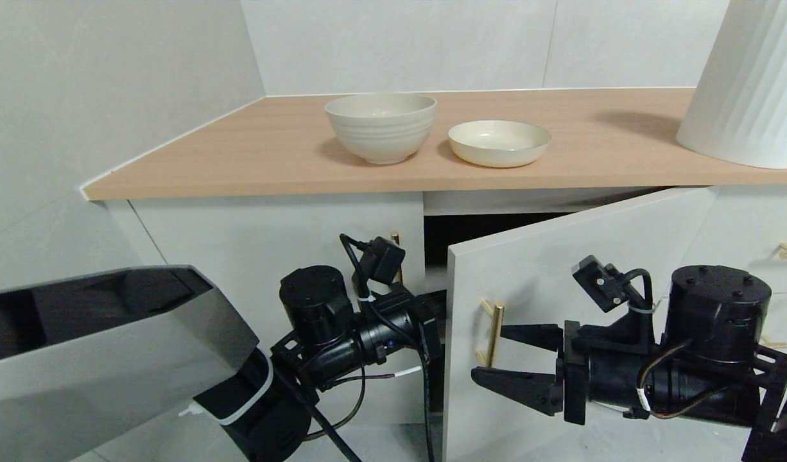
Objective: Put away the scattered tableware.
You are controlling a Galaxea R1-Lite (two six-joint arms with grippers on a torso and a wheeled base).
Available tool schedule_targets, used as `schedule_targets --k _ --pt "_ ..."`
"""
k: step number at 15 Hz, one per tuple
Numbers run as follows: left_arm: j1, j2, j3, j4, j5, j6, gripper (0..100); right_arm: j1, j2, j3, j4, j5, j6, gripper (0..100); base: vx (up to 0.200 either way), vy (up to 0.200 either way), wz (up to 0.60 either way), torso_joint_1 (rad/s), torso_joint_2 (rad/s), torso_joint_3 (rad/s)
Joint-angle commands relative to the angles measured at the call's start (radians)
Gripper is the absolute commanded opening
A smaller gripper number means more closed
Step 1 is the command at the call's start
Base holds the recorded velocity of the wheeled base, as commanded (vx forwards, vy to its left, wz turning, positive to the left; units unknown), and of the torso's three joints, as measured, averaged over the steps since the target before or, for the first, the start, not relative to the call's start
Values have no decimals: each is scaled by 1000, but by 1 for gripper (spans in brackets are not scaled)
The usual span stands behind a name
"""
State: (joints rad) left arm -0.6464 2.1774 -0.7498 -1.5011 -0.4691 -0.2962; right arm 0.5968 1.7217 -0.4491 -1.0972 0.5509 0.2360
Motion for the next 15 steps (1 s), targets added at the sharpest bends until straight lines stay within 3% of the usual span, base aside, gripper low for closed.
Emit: schedule_targets --k 1,6,10,11,13,15 --pt "-2 4 -8 1 4 0 0 -28 -37 21 -3 -42 -24 100 0 0 0 0 0 0" --pt "-2 -8 -10 1 12 -1 0 -46 -241 202 10 -78 -30 100 0 0 0 0 0 0" --pt "-6 -30 -11 12 10 -1 0 -35 -315 264 82 -282 -32 100 0 0 0 0 0 0" --pt "-12 -50 -26 51 9 -4 0 -35 -363 271 138 -359 -49 100 0 0 0 0 0 0" --pt "-21 -84 -57 160 4 -8 0 -35 -464 260 283 -356 -55 100 0 0 0 0 0 0" --pt "-38 -85 -54 188 4 -9 0 -35 -510 210 385 -341 -56 100 0 0 0 0 0 0"
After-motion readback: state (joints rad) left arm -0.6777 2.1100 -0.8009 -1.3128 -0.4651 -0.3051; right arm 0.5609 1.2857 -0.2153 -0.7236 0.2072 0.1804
